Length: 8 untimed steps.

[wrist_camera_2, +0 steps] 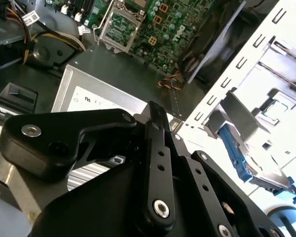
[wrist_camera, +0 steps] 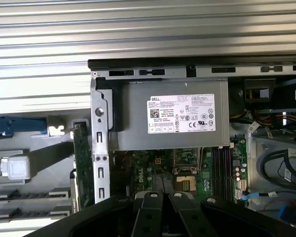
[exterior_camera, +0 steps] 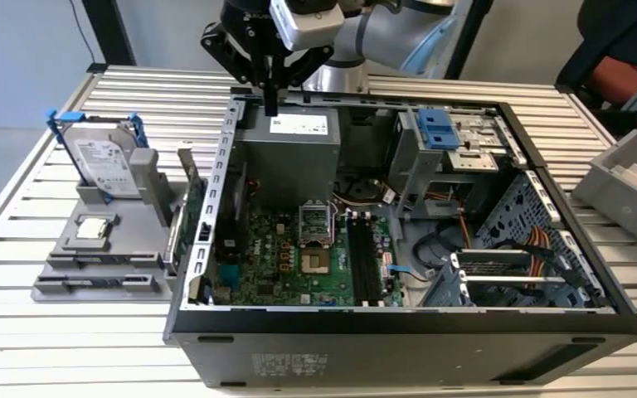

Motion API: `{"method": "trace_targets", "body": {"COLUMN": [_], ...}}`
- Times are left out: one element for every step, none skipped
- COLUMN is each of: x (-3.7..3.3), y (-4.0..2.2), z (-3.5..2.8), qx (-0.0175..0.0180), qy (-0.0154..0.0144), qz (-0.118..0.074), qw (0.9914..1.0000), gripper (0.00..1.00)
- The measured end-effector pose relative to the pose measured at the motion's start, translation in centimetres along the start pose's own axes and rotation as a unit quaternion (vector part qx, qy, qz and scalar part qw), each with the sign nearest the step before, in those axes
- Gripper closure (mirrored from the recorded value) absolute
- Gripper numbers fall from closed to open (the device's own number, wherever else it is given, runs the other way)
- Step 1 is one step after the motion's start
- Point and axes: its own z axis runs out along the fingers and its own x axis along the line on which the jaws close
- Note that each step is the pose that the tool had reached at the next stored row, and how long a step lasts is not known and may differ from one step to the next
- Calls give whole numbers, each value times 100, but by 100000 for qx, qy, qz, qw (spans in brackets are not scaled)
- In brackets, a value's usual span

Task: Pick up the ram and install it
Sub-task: 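Reach for the ram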

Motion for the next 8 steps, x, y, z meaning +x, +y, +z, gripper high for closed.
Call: {"method": "trace_targets", "body": {"x": [9, 21, 32, 47, 68, 87, 105, 121], "y": [0, -1, -2, -3, -4, -6, -7, -8], "z": [0, 0, -1, -1, -2, -2, -3, -2], "qx": [3, 0, -2, 1, 0, -2, 4, -5], "qy": [4, 2, 4, 7, 5, 5, 8, 2], "qz": [0, -4, -28, -48, -53, -50, -51, -49], "qw": [100000, 100000, 100000, 100000, 100000, 100000, 100000, 100000], "gripper": [100, 100, 100, 100, 100, 100, 100, 100]}}
